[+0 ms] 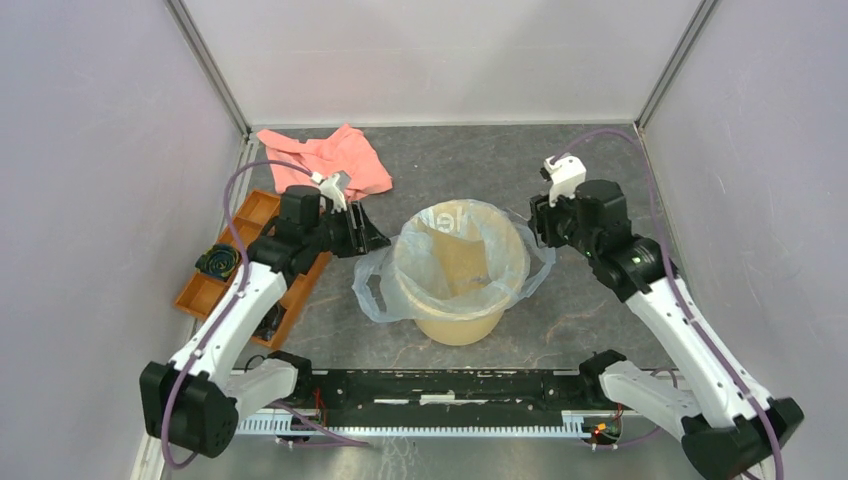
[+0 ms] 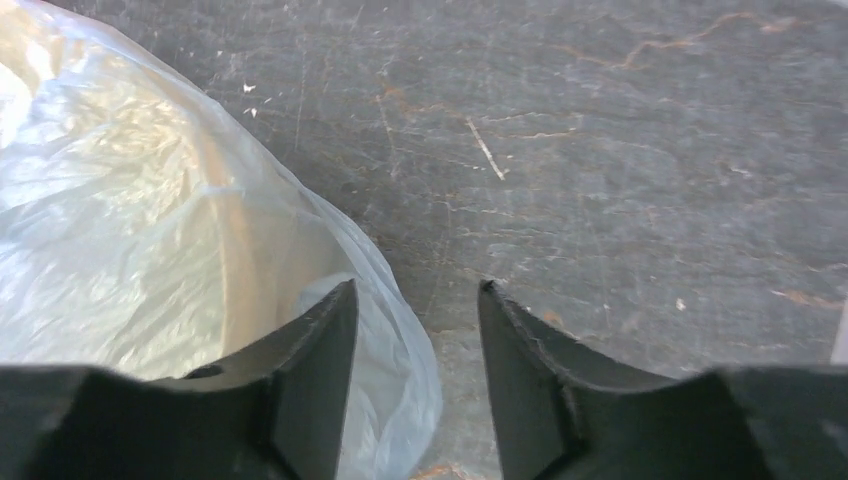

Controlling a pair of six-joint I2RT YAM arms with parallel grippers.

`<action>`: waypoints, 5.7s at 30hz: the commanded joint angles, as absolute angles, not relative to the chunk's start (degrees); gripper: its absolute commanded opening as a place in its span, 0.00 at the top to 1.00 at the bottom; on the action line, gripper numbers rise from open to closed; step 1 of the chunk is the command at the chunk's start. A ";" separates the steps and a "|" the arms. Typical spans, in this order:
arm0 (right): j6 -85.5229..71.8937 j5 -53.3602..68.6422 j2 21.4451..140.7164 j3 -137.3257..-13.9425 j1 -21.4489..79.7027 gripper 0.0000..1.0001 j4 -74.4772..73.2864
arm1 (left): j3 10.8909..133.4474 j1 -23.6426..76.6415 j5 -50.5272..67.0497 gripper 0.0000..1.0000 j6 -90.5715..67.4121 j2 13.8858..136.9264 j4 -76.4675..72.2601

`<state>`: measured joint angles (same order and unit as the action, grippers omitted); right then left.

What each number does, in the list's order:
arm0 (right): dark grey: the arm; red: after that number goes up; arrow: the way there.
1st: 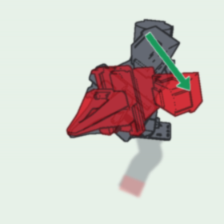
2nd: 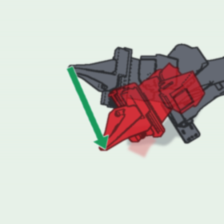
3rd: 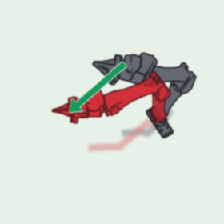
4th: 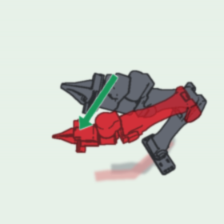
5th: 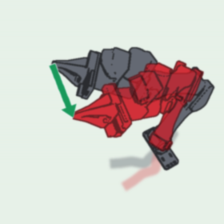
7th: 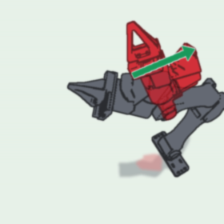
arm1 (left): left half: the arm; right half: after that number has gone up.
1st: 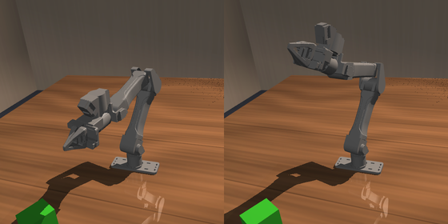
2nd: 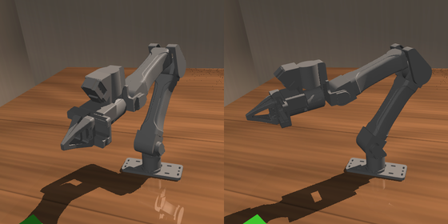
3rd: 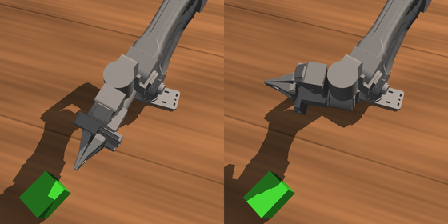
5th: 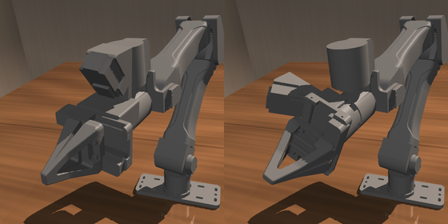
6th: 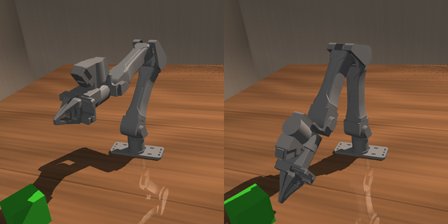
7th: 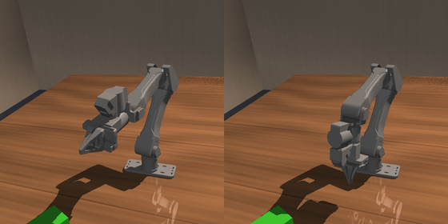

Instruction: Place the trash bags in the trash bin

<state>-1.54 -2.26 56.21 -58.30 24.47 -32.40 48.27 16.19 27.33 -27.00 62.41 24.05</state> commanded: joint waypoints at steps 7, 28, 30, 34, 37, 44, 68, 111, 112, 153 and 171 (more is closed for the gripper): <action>-1.67 -5.93 45.08 -58.11 24.20 0.19 -40.52 | 51.66 15.88 18.46 0.21 -24.56 49.63 38.54; -7.77 6.17 43.07 -40.06 24.18 0.40 -29.35 | 31.75 16.36 32.51 0.44 -39.24 41.68 26.35; -8.46 7.06 42.94 -38.78 24.24 0.47 -28.28 | 31.03 17.13 31.28 0.54 -40.44 42.48 25.25; -10.42 8.25 42.20 -34.93 24.22 0.53 -25.34 | 27.63 22.82 25.90 0.63 -44.84 45.10 18.93; -12.21 8.52 41.42 -30.52 24.18 0.56 -21.90 | 26.21 32.12 17.21 0.69 -47.87 50.52 14.44; -15.75 9.10 42.44 -21.53 24.18 0.60 -14.45 | 19.79 36.67 9.39 0.76 -51.94 55.16 7.72; -18.64 -2.96 42.30 -26.71 24.25 0.34 -24.99 | 14.30 36.79 6.23 0.72 -54.93 48.78 10.18; -10.63 5.52 65.02 -62.86 33.68 0.59 -23.52 | 18.94 36.79 7.08 0.39 -49.67 42.33 15.93; -10.54 -2.97 65.90 -62.78 34.58 0.61 -24.42 | 18.47 36.74 6.94 0.39 -50.12 41.94 15.19; -10.96 -25.73 71.98 -68.37 52.30 0.43 -26.54 | 18.15 36.75 4.36 0.43 -50.66 41.04 13.98; -8.85 -22.94 71.95 -68.05 49.34 0.43 -25.45 | 18.23 36.77 3.03 0.43 -50.85 39.25 15.11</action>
<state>-9.02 -27.81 76.53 -66.19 47.35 -24.67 17.65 36.51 4.54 -51.99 40.18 15.42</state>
